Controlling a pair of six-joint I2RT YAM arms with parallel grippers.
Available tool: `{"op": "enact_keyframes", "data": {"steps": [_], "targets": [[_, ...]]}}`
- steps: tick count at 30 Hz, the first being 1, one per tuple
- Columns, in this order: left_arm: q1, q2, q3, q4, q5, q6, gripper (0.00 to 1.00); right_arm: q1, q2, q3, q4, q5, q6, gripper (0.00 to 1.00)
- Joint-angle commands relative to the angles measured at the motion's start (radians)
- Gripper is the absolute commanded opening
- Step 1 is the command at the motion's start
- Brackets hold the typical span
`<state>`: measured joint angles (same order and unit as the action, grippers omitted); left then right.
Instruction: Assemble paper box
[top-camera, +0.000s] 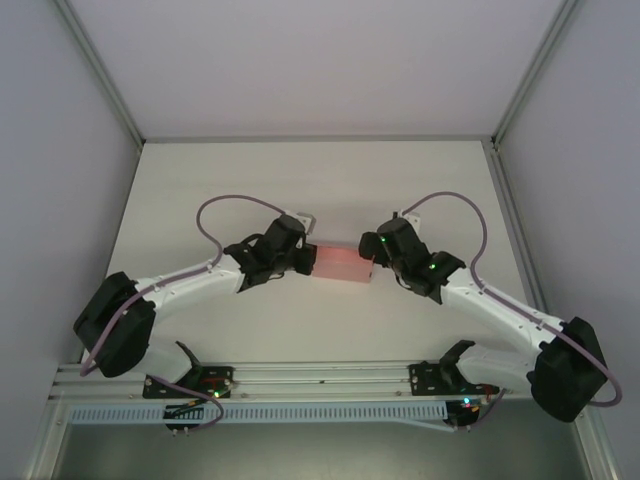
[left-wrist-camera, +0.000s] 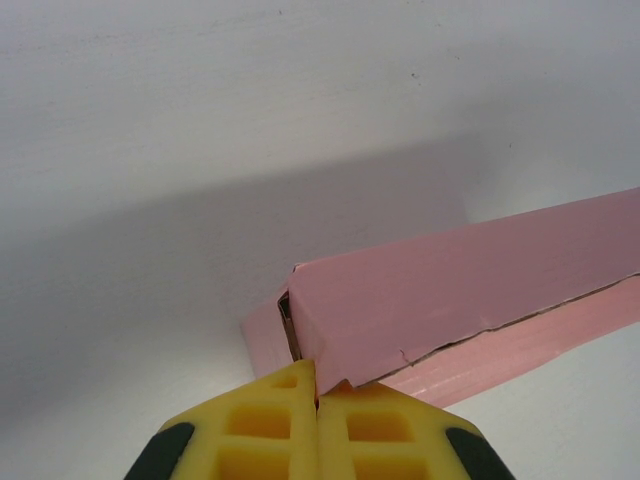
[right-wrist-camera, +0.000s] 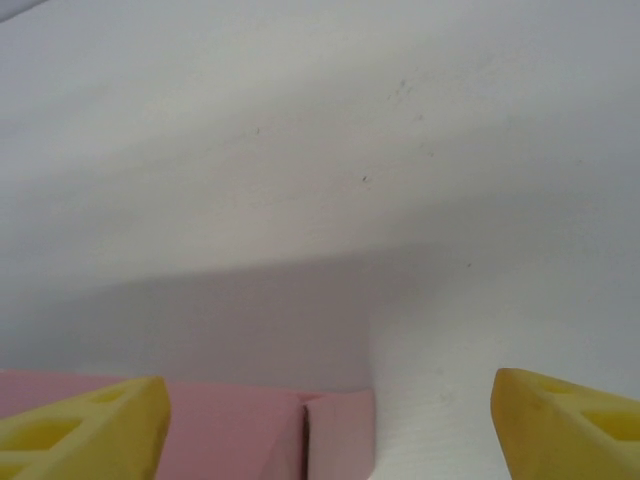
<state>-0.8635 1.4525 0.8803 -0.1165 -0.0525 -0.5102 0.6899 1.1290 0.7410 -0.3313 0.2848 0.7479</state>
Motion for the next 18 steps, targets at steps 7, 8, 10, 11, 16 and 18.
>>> {"op": "enact_keyframes", "data": {"steps": [7,8,10,11,16,18], "targets": [[-0.031,0.044,-0.014,-0.152,0.036,0.057,0.00,-0.006,0.011,-0.198,0.068,-0.113,0.165,0.53],[-0.033,0.042,-0.011,-0.153,0.040,0.063,0.00,-0.006,0.009,-0.222,0.078,-0.124,0.179,0.49],[-0.038,0.034,-0.008,-0.146,0.062,0.084,0.06,-0.006,0.001,-0.262,0.108,-0.136,0.212,0.38],[-0.042,0.025,-0.005,-0.144,0.071,0.092,0.10,-0.006,-0.009,-0.283,0.129,-0.148,0.221,0.37],[-0.047,-0.020,0.017,-0.166,0.076,0.123,0.28,-0.002,-0.054,-0.339,0.169,-0.164,0.255,0.29],[-0.048,-0.035,0.027,-0.180,0.080,0.132,0.35,0.001,-0.058,-0.342,0.164,-0.168,0.257,0.27]]}}
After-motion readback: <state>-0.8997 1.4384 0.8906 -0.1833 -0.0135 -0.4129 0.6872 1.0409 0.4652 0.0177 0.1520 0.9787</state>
